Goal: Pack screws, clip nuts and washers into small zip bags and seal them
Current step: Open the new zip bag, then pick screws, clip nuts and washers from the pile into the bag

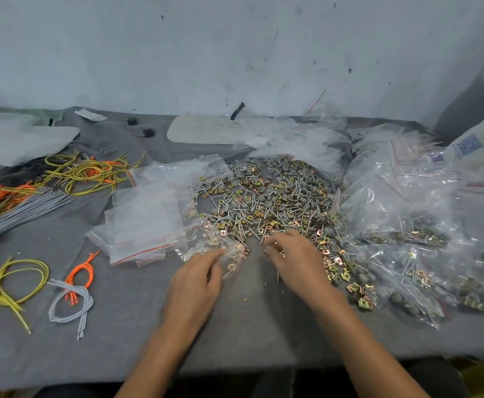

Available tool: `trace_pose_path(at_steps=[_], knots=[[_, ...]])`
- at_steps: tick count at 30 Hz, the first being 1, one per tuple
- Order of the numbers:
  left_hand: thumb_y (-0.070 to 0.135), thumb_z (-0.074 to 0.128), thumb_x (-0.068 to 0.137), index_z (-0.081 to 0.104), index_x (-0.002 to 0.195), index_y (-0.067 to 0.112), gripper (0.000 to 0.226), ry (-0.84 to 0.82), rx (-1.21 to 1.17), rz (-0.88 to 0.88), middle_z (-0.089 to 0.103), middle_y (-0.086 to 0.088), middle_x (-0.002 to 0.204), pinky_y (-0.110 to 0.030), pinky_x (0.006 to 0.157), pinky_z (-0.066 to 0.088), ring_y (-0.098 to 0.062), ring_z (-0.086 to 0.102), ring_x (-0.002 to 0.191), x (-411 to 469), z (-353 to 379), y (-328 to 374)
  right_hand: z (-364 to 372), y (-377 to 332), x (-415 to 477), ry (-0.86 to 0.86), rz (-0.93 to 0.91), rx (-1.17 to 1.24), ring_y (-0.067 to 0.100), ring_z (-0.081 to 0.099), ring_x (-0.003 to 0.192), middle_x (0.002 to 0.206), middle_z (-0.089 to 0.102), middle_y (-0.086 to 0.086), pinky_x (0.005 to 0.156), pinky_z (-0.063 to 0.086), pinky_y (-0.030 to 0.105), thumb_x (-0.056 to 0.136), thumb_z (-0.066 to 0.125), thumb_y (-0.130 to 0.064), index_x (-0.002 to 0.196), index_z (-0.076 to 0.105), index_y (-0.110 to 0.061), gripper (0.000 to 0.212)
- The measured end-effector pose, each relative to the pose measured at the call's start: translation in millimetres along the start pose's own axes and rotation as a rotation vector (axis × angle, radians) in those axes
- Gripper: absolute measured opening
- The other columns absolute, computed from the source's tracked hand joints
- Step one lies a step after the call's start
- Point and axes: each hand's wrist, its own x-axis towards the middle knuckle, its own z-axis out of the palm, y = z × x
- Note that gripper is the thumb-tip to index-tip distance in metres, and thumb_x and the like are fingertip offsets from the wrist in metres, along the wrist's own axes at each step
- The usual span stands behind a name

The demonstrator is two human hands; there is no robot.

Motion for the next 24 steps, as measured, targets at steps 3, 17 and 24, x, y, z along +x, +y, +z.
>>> trace_pose_path(at_steps=[3, 17, 24], knots=[[0.016, 0.065, 0.089, 0.069, 0.116, 0.03, 0.031, 0.021, -0.014, -0.006, 0.069, 0.007, 0.098, -0.027, 0.08, 0.044, -0.013, 0.061, 0.088, 0, 0, 0, -3, 5, 6, -0.148, -0.014, -0.155, 0.019, 0.051, 0.109, 0.109, 0.055, -0.006, 0.086, 0.047, 0.037, 0.101, 0.054, -0.036, 0.122, 0.066, -0.035, 0.024], [0.026, 0.054, 0.094, 0.058, 0.133, 0.047, 0.044, -0.084, 0.088, -0.013, 0.076, -0.004, 0.096, -0.039, 0.07, 0.051, -0.032, 0.068, 0.09, -1, -5, 4, 6, -35, -21, -0.152, -0.033, 0.318, -0.002, 0.059, 0.077, 0.084, 0.065, -0.015, 0.068, 0.045, 0.013, 0.095, 0.064, -0.02, 0.09, 0.058, -0.031, 0.014], [0.045, 0.035, 0.089, 0.056, 0.137, 0.041, 0.052, -0.122, -0.017, -0.051, 0.072, -0.001, 0.119, -0.04, 0.085, 0.053, -0.031, 0.065, 0.11, -1, -5, 2, 35, -59, -25, -0.035, -0.123, 0.205, 0.016, 0.057, 0.092, 0.096, 0.059, -0.01, 0.083, 0.047, 0.035, 0.093, 0.063, -0.022, 0.101, 0.064, -0.025, 0.008]])
